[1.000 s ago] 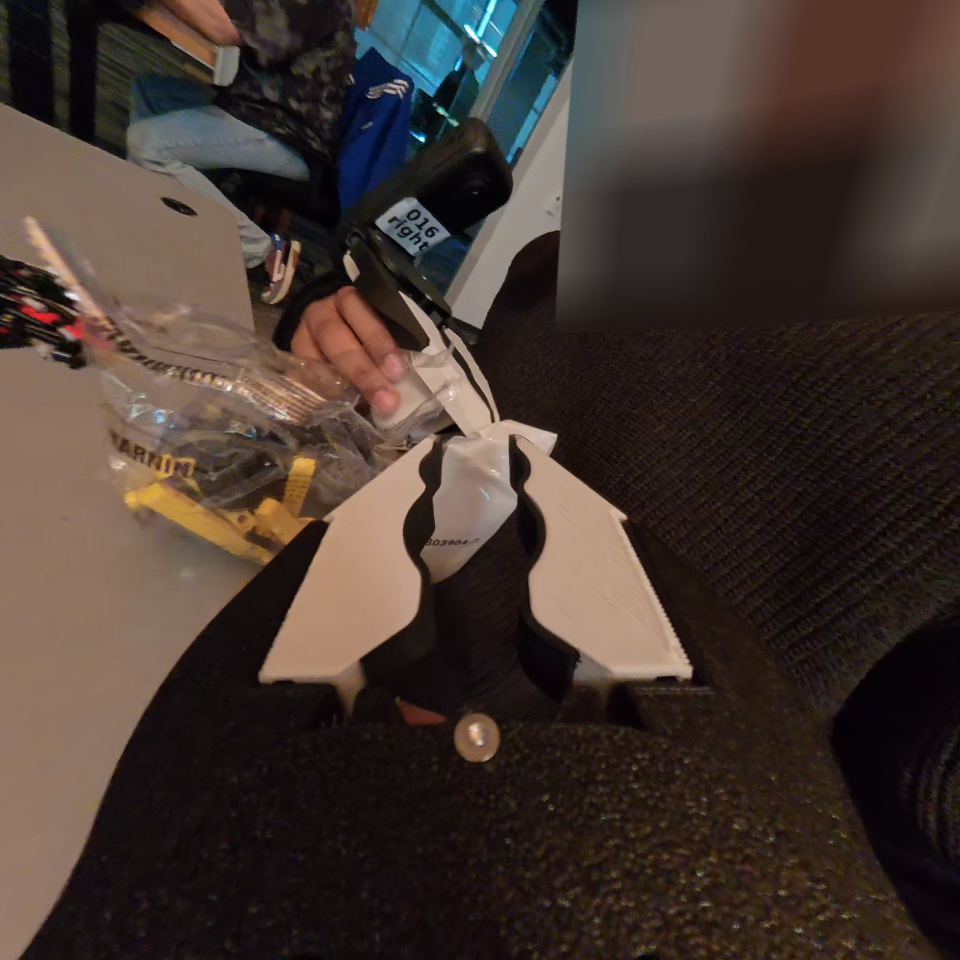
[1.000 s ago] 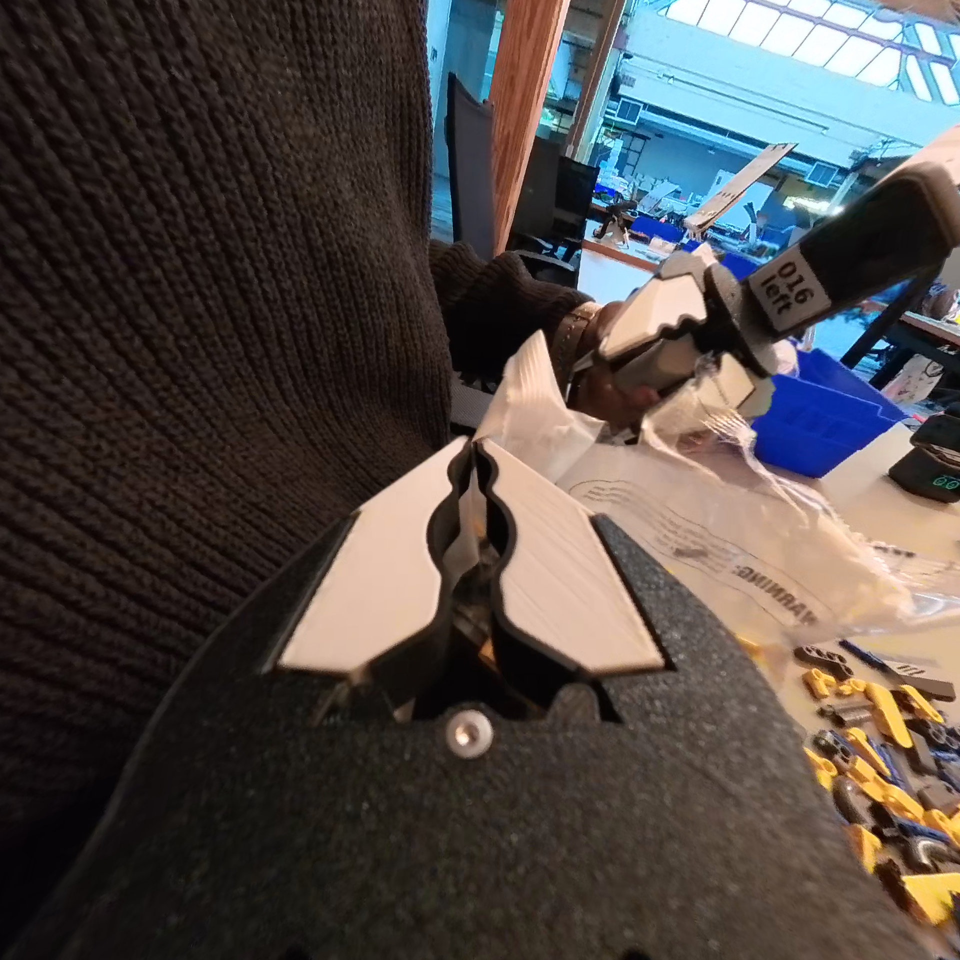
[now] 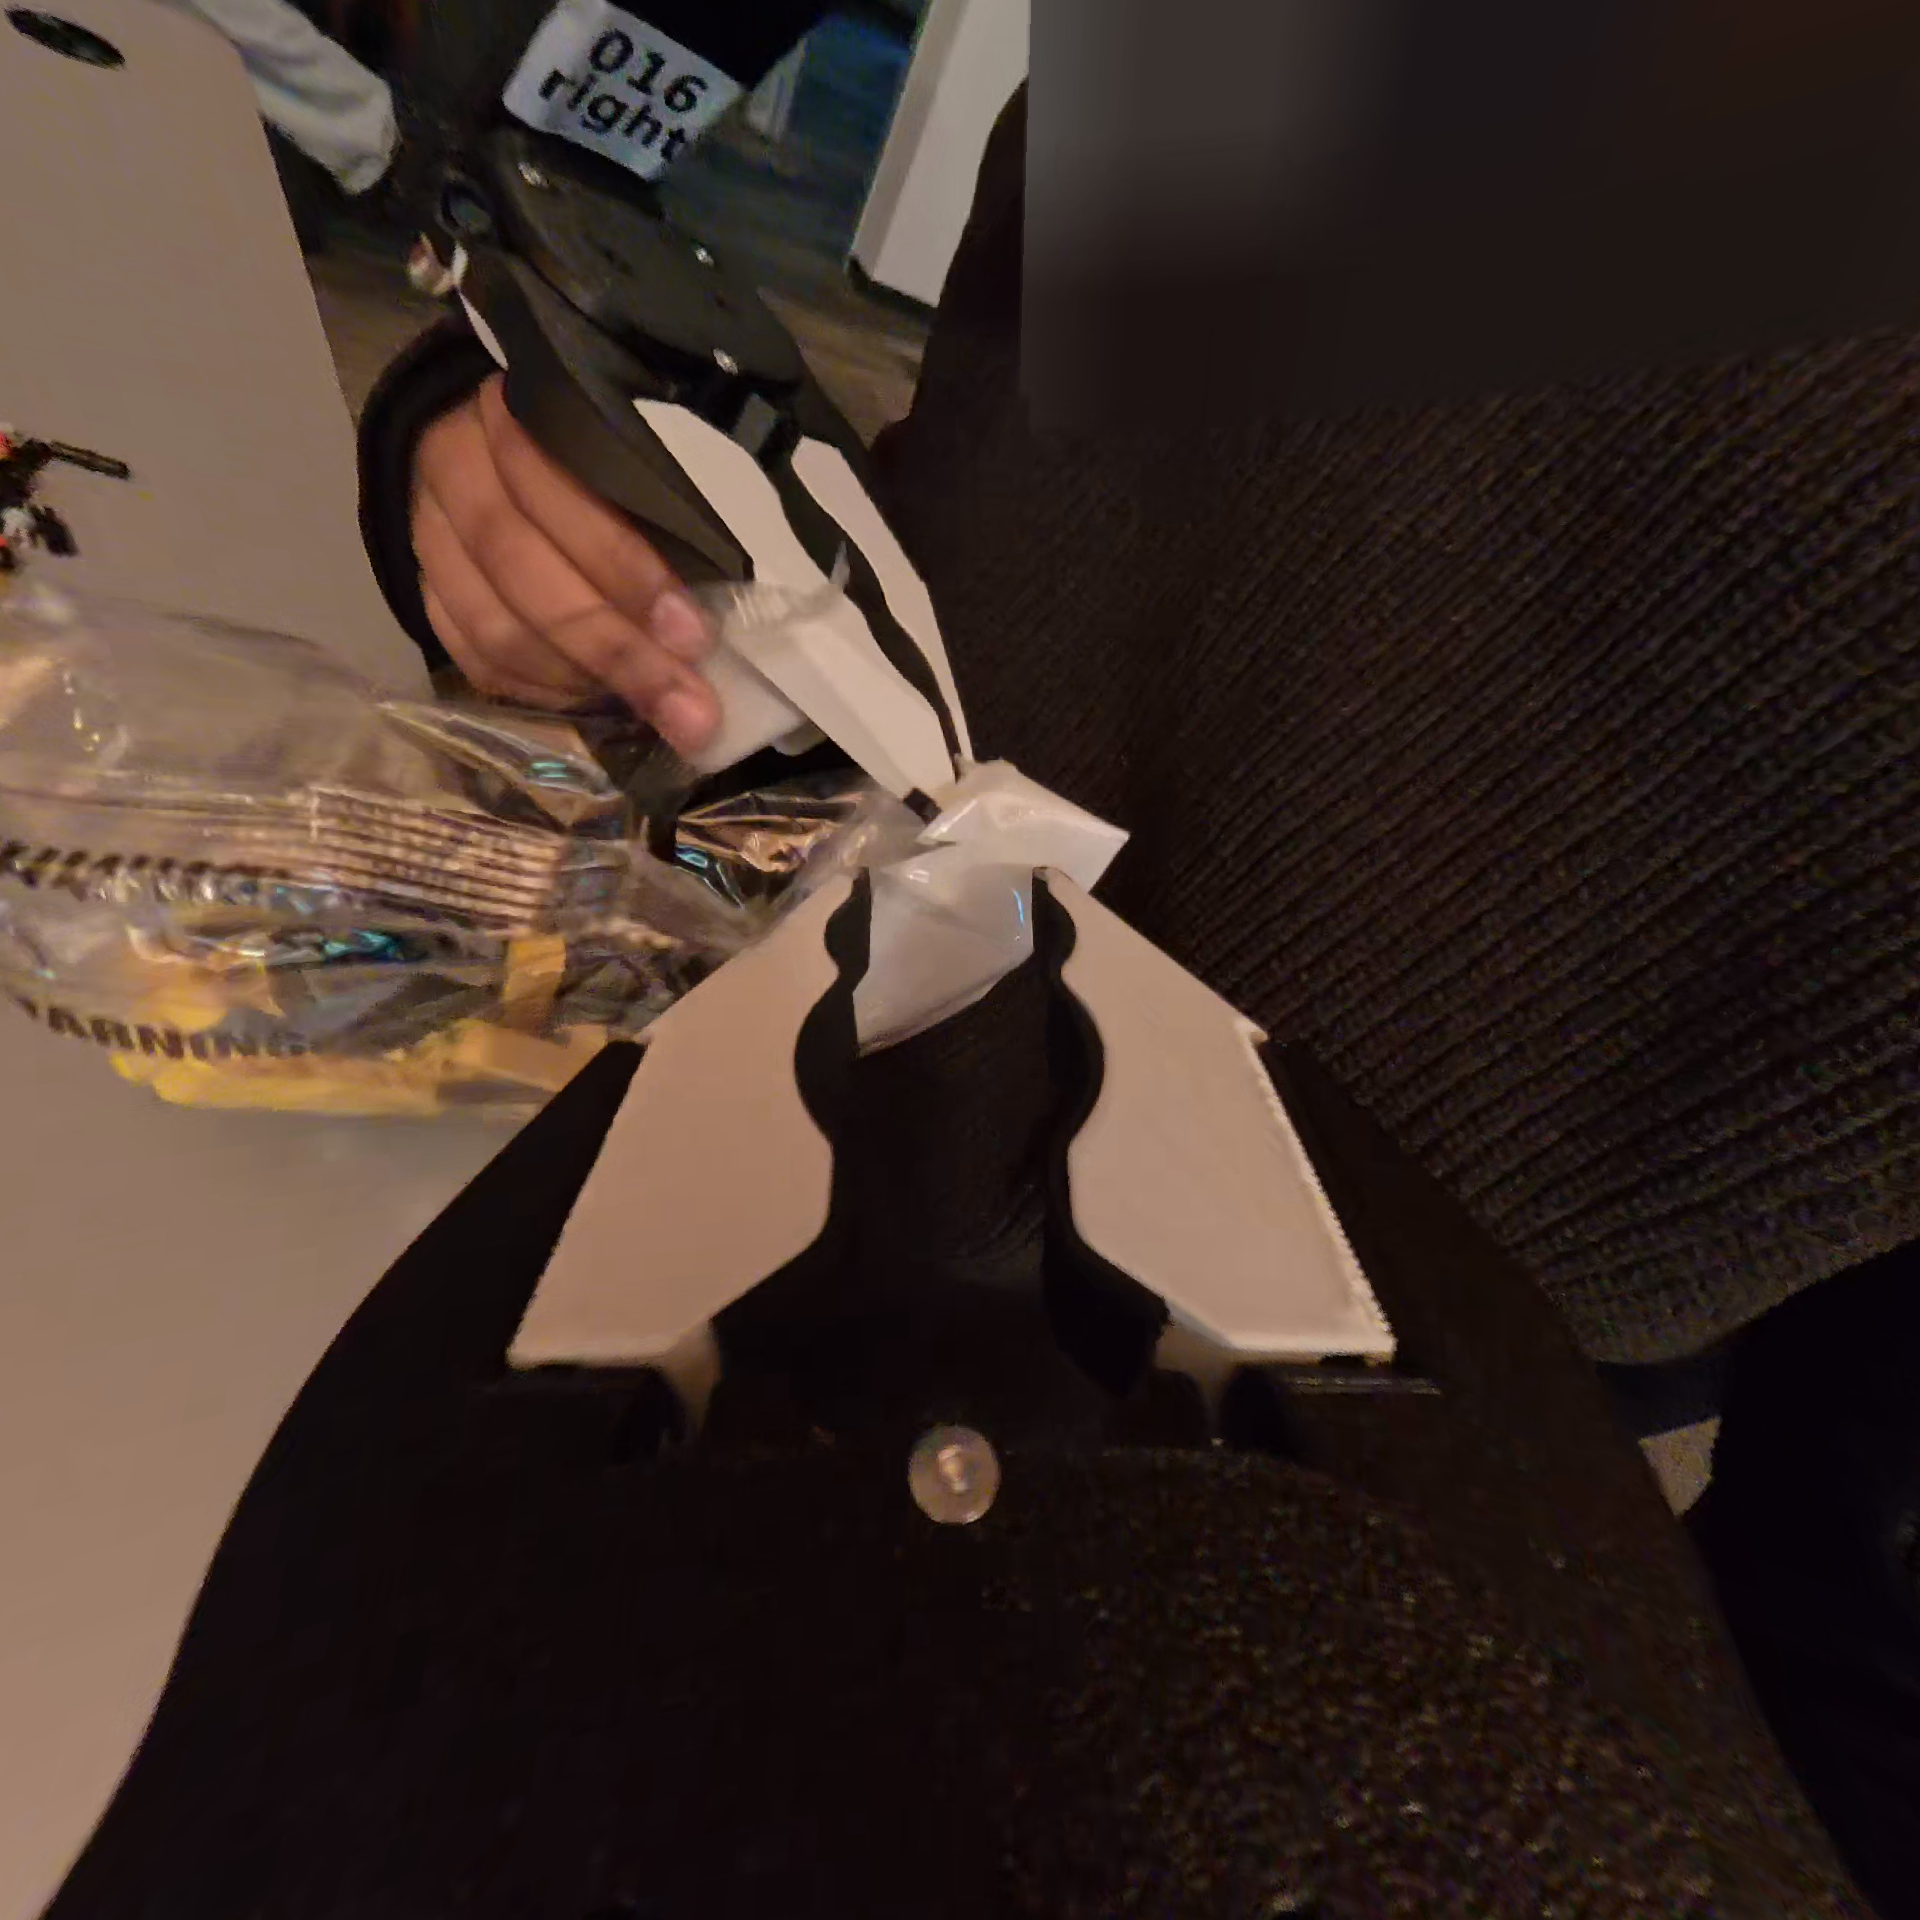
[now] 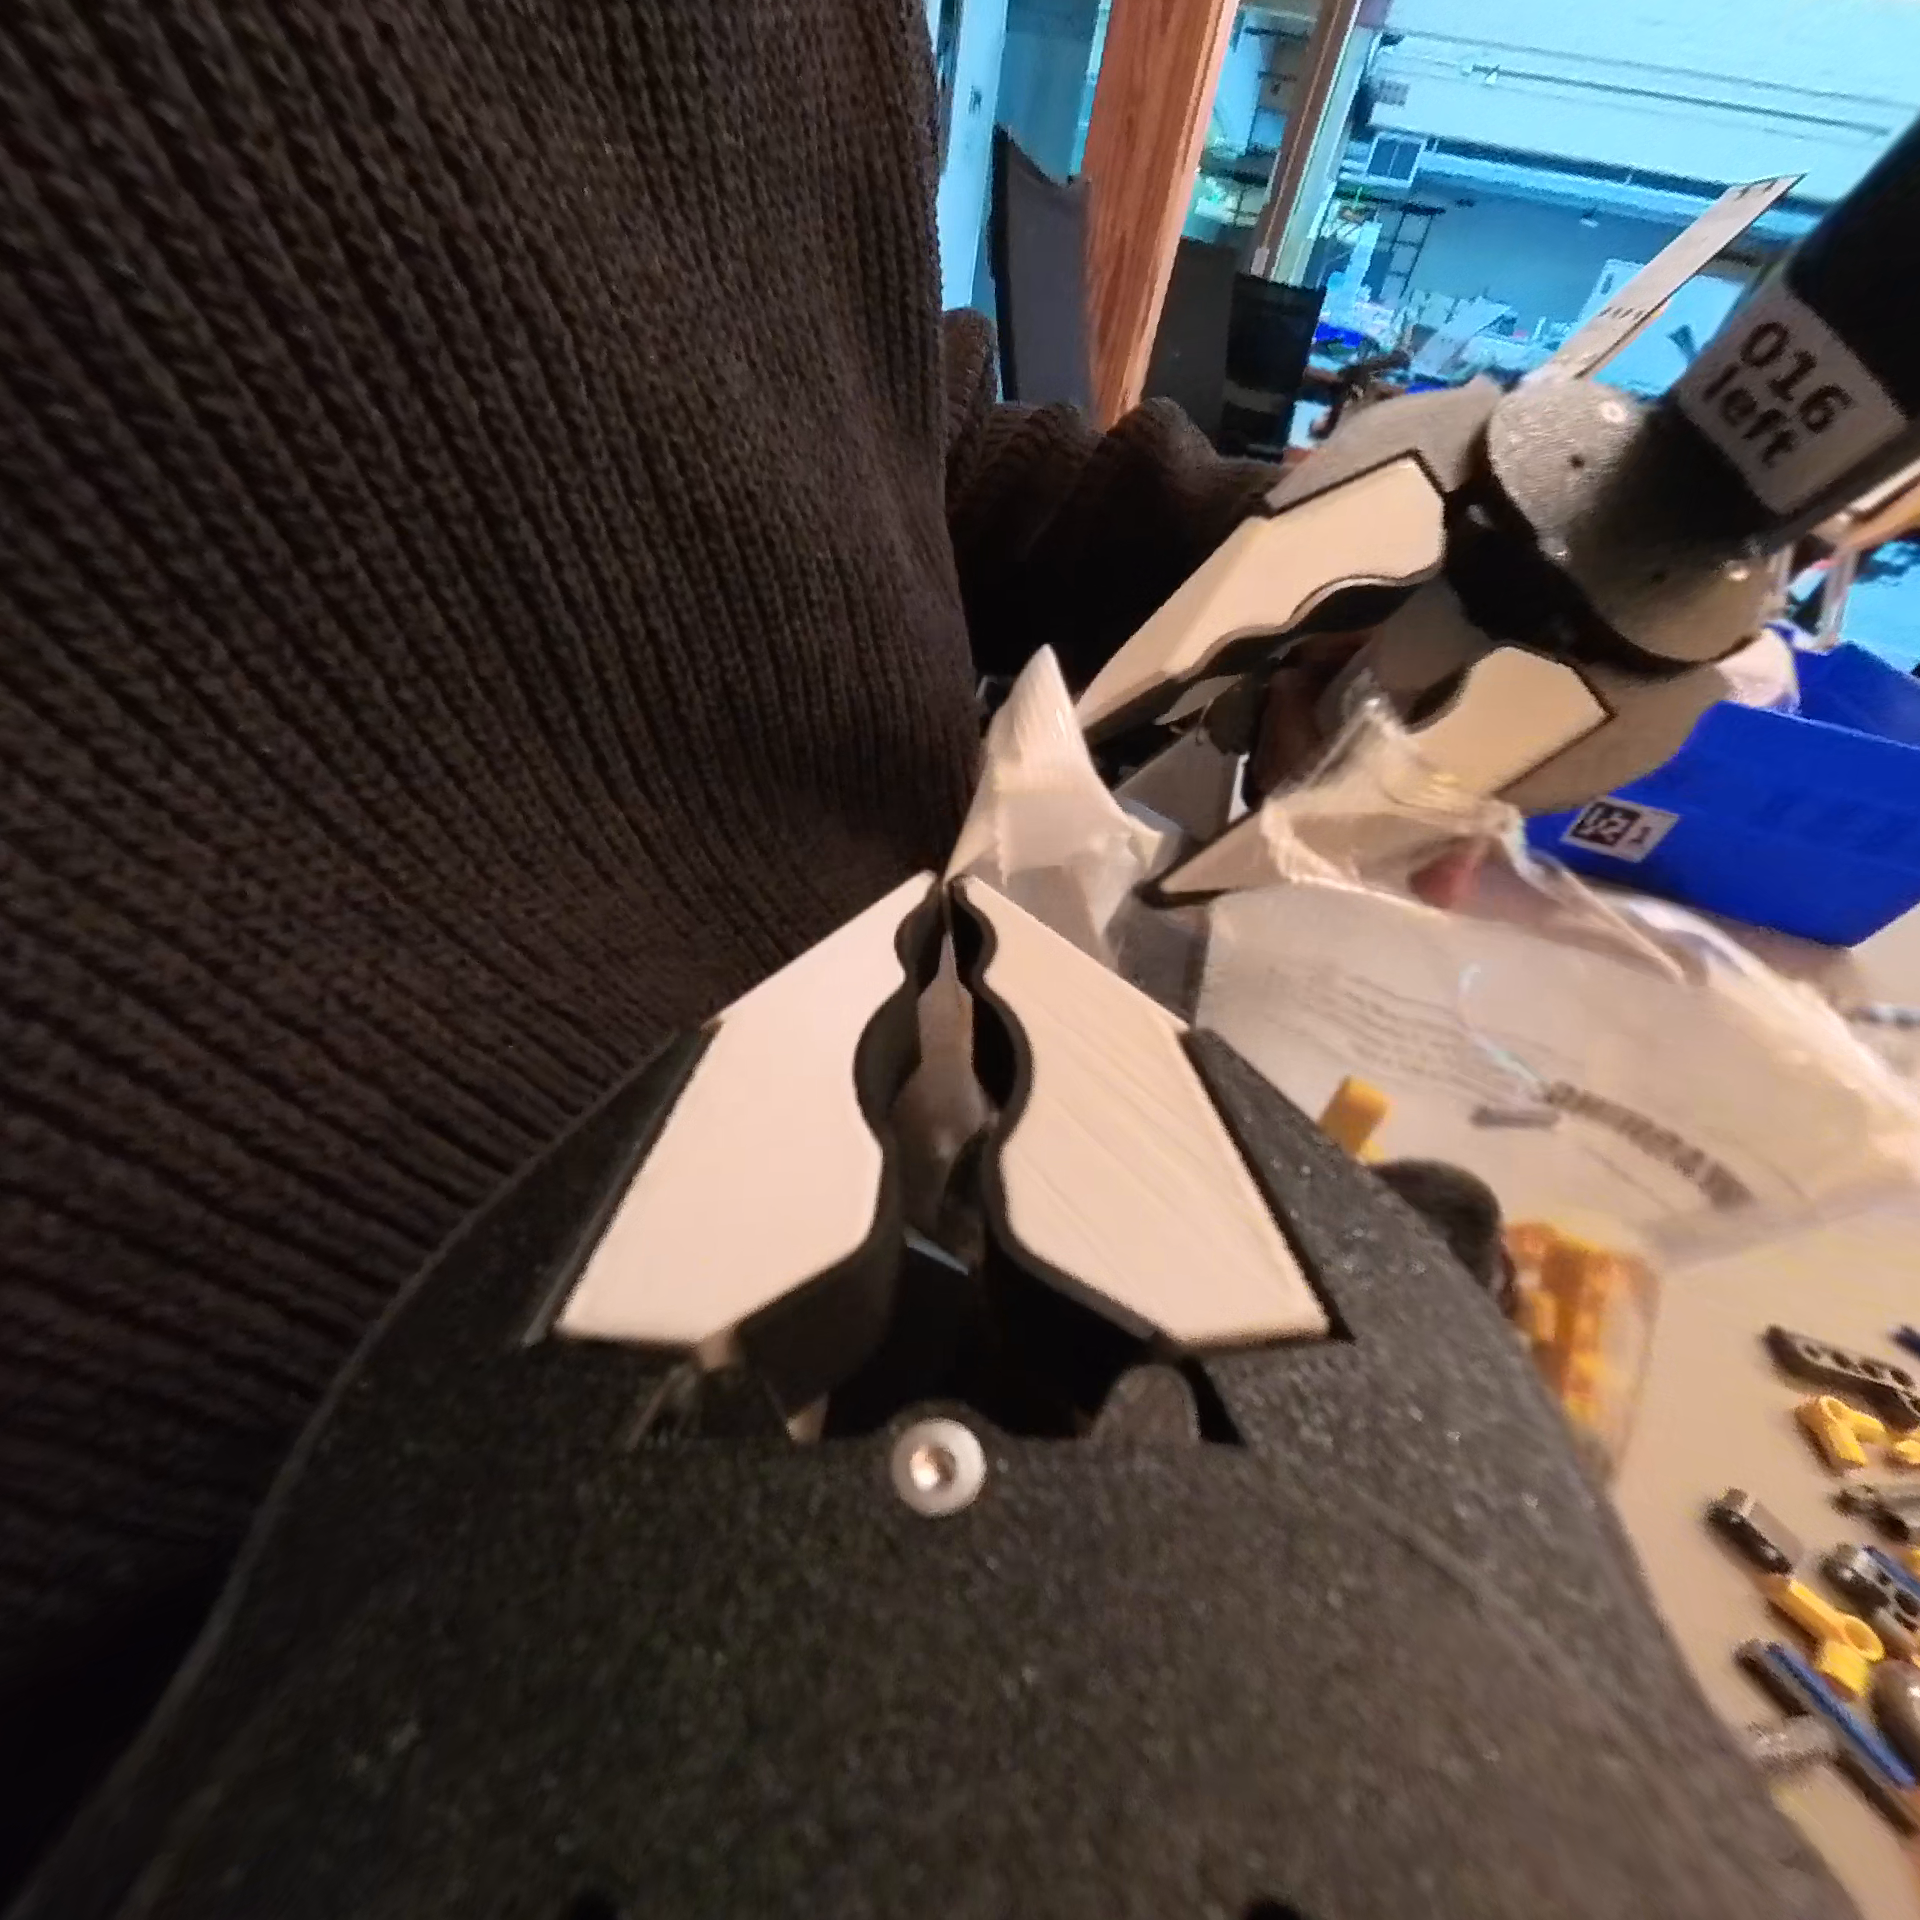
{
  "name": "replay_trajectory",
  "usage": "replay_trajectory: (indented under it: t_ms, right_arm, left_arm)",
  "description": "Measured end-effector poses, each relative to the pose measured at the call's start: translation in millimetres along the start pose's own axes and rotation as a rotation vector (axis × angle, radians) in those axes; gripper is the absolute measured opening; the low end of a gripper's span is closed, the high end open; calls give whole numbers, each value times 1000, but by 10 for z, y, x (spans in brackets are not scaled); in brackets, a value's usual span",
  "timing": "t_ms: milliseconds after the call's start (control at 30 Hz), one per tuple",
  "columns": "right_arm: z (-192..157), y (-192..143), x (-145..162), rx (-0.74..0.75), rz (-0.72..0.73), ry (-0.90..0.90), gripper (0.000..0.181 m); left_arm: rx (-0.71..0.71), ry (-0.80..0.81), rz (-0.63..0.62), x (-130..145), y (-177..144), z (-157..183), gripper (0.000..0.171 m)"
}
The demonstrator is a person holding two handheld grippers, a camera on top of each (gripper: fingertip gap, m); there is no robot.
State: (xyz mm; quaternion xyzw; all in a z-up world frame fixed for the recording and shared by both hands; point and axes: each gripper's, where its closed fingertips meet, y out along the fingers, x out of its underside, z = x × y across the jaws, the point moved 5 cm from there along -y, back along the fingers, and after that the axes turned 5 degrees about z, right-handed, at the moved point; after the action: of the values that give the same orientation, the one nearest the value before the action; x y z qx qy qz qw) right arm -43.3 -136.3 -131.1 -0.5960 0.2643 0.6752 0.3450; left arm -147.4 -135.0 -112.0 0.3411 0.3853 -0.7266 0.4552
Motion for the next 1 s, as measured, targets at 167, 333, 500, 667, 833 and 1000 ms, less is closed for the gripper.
replay_trajectory:
  t_ms: [167, 333, 500, 667, 833, 1000]
  right_arm:
    - [-4, -91, 36, 43, 55, 47, 1]
    - [-8, -205, 77, 126, 81, 68, 1]
    - [-39, -253, 113, 189, 52, 49, 0]
    - [-63, -369, 146, 255, 32, 48, 0]
    - [-64, -368, 148, 260, 36, 47, 0]
    - [-58, -380, 108, 250, 63, 63, 5]
  left_arm:
    - [-97, 57, -64, 126, 45, -5, 0]
    - [-158, 102, -9, 96, -14, 27, 0]
    - [-195, 129, -15, 103, -46, 58, 0]
    - [-235, 126, 18, 121, -169, 91, 0]
    - [-240, 126, 47, 138, -161, 107, 0]
    - [-253, 150, 68, 79, -127, 144, 0]
